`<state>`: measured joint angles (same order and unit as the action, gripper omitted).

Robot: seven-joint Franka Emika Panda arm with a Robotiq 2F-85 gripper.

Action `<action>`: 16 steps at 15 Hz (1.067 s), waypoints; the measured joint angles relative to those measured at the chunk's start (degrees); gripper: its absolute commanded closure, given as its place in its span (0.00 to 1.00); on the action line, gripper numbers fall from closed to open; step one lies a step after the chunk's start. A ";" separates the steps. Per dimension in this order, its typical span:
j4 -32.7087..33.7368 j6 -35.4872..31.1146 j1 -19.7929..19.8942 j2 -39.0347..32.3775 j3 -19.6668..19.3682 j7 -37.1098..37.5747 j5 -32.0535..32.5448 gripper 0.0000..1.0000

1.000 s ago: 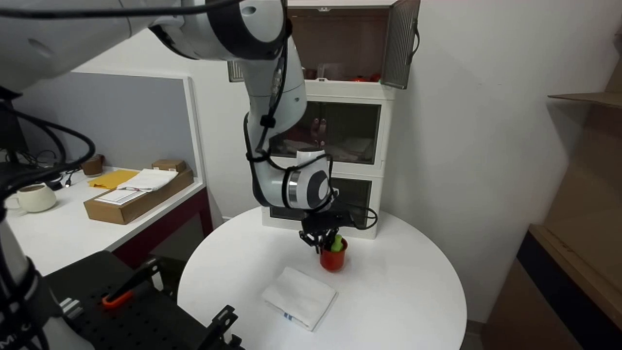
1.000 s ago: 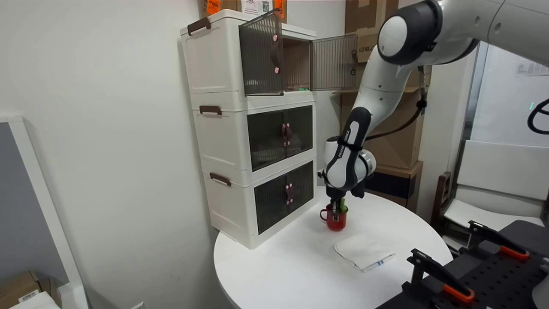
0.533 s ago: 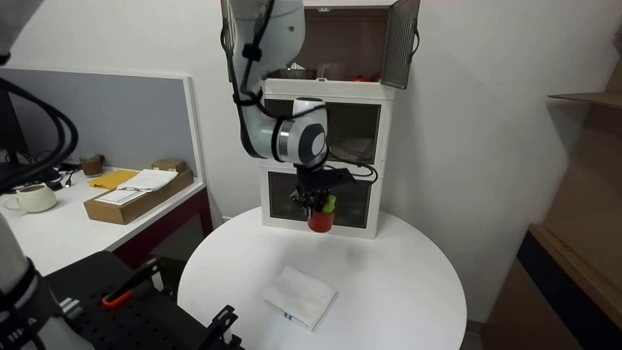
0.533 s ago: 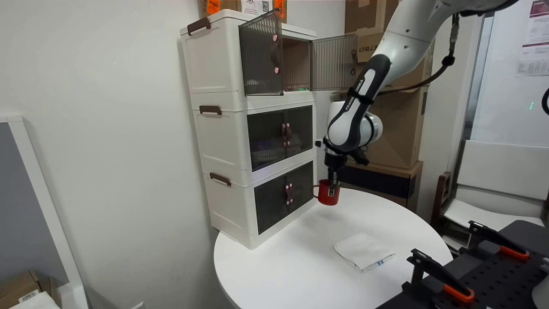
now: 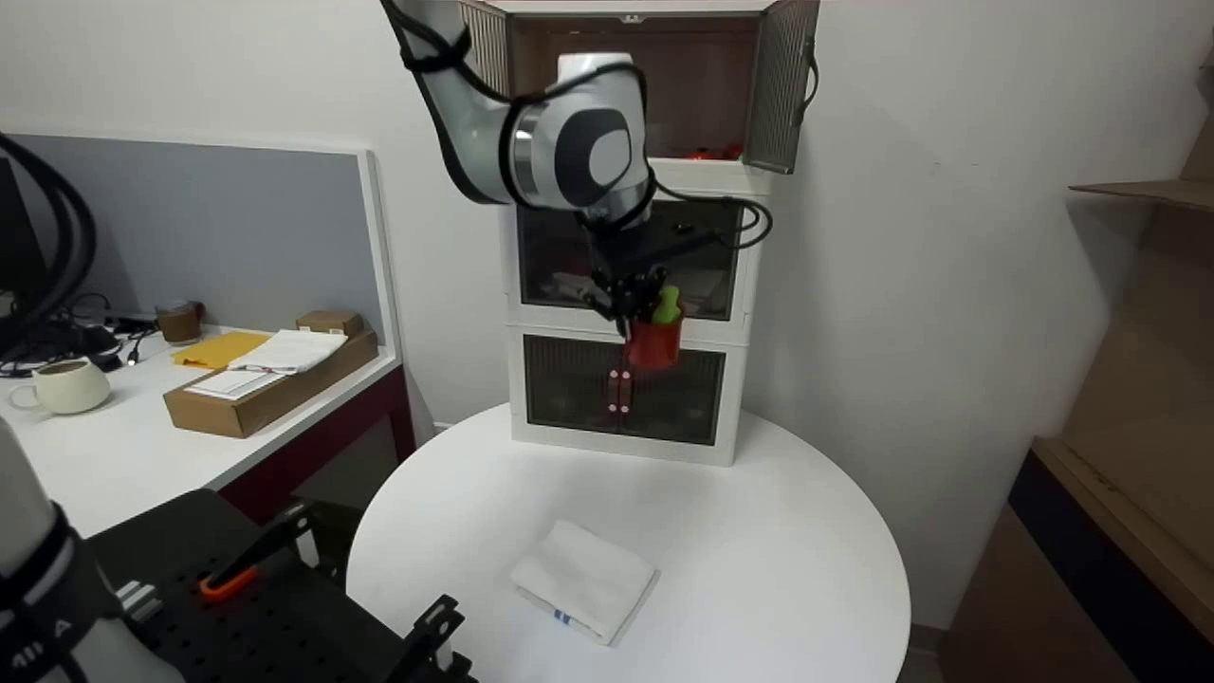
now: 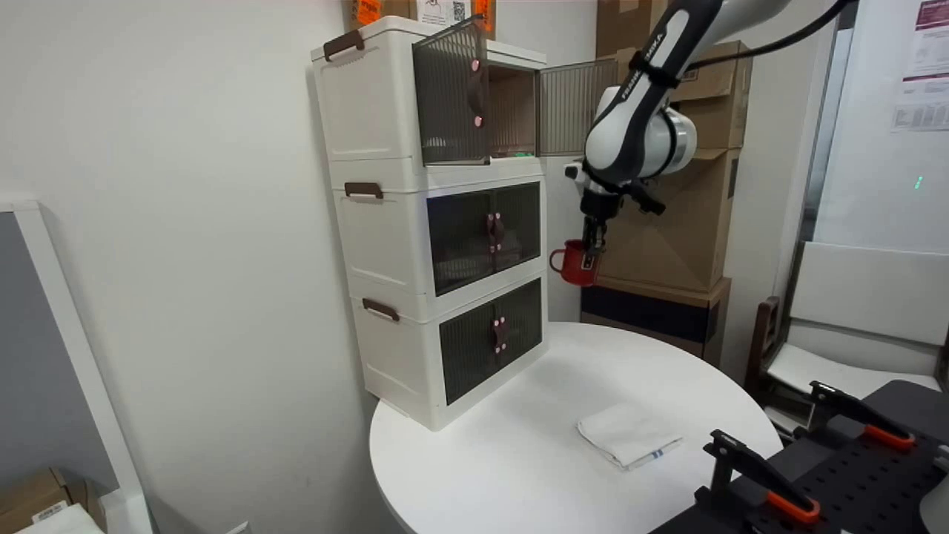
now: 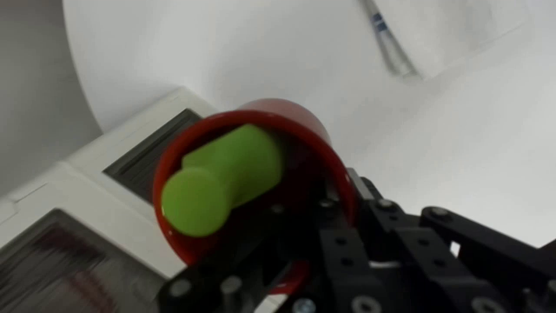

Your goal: Put the red cup into the top compartment

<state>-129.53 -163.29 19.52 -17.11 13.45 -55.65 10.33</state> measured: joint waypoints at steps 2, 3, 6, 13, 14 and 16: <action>-1.17 -1.74 1.12 4.74 1.99 -3.12 -7.03 0.98; -1.32 -2.20 2.11 6.82 3.57 -4.28 -9.76 0.98; -0.89 -3.48 3.42 11.82 7.14 -7.67 -17.83 0.98; 5.34 -6.63 3.25 15.40 10.86 -9.94 -33.40 0.98; 6.77 -7.28 3.25 15.24 11.05 -9.99 -35.35 0.98; 9.78 -8.23 3.25 14.67 11.18 -10.02 -37.70 0.98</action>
<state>-119.75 -171.52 22.78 -2.44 24.62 -65.66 -27.36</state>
